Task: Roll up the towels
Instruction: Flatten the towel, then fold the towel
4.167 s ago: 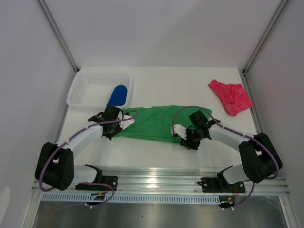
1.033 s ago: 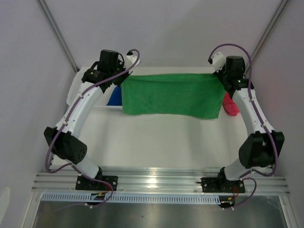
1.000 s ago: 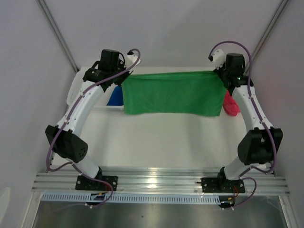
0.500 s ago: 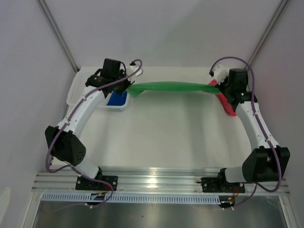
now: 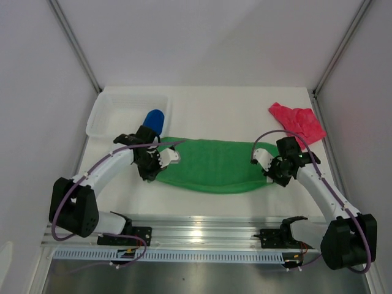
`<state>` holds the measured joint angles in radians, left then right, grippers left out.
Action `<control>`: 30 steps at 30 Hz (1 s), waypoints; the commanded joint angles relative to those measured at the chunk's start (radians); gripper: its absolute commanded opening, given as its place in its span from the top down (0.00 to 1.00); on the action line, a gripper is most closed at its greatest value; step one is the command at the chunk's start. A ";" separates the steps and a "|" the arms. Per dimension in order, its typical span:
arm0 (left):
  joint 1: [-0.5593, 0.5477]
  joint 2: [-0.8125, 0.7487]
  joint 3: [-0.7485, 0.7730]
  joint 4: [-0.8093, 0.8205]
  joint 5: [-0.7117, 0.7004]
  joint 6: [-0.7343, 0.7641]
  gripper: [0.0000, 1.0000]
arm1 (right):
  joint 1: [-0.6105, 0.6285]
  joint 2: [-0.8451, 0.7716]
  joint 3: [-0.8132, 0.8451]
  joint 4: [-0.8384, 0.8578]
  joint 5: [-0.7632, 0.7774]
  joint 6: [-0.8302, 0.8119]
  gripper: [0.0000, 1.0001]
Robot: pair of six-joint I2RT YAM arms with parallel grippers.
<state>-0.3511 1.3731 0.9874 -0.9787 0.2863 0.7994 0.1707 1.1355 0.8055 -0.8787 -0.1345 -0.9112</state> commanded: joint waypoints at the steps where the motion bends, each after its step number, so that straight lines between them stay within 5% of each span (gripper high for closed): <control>1: -0.003 -0.069 -0.047 -0.113 0.031 0.089 0.99 | 0.033 -0.046 -0.029 -0.158 -0.039 -0.044 1.00; 13: -0.002 -0.134 -0.055 -0.315 0.053 0.136 0.99 | 0.036 -0.108 0.035 -0.378 -0.079 -0.038 1.00; 23: 0.115 0.059 0.114 -0.052 -0.030 -0.095 0.99 | -0.003 0.124 0.107 0.111 0.178 -0.003 1.00; 30: 0.118 0.185 0.210 0.040 -0.087 -0.187 0.99 | -0.011 0.366 0.250 0.202 0.202 0.031 1.00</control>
<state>-0.2394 1.5288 1.1301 -0.9958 0.2451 0.6815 0.1688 1.4502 0.9779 -0.7692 0.0032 -0.8993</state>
